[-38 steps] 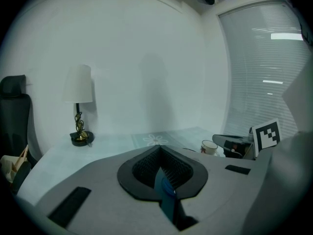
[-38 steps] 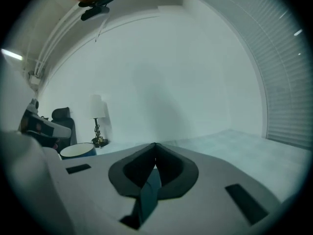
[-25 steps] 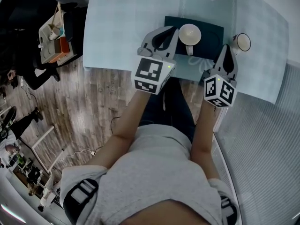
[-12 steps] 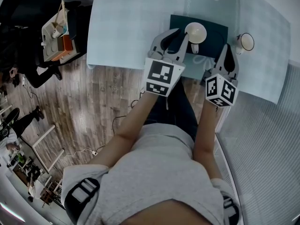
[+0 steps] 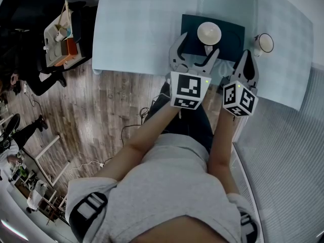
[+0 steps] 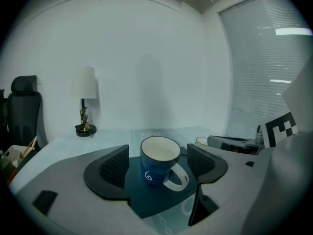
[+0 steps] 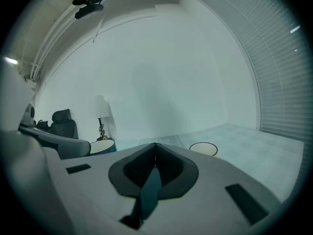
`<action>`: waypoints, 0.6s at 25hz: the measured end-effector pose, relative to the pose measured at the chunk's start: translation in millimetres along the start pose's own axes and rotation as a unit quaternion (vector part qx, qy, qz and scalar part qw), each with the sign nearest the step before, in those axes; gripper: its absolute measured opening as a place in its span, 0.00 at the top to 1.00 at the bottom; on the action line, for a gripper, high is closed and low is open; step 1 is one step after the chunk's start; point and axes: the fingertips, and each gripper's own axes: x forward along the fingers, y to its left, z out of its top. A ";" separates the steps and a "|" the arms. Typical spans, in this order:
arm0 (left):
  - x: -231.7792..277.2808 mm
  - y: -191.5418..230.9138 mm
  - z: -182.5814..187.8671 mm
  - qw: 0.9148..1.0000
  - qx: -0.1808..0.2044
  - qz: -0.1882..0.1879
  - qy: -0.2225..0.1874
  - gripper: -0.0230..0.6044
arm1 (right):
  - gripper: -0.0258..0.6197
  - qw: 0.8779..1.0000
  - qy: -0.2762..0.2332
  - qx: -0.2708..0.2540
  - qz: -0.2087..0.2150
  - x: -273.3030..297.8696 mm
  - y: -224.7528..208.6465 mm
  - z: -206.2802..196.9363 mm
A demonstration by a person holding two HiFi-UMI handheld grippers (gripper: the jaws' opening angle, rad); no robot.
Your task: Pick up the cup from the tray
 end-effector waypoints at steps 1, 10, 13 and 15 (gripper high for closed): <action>1.7 -1.5 -2.4 1.000 0.001 0.006 0.002 0.37 | 0.95 1.000 0.001 0.000 -0.001 -0.6 -1.4 -0.7; 29.1 -6.2 -17.4 0.999 -0.025 0.041 0.026 0.25 | 0.95 1.000 0.009 0.007 -0.006 -1.2 -12.3 -8.0; 37.7 -5.0 -18.7 0.998 -0.031 0.047 0.030 0.25 | 0.95 1.000 0.012 0.008 -0.004 1.0 -15.0 -11.1; 42.6 -4.5 -21.3 0.998 -0.028 0.047 0.037 0.25 | 0.95 1.000 0.014 0.009 -0.002 3.5 -15.6 -12.8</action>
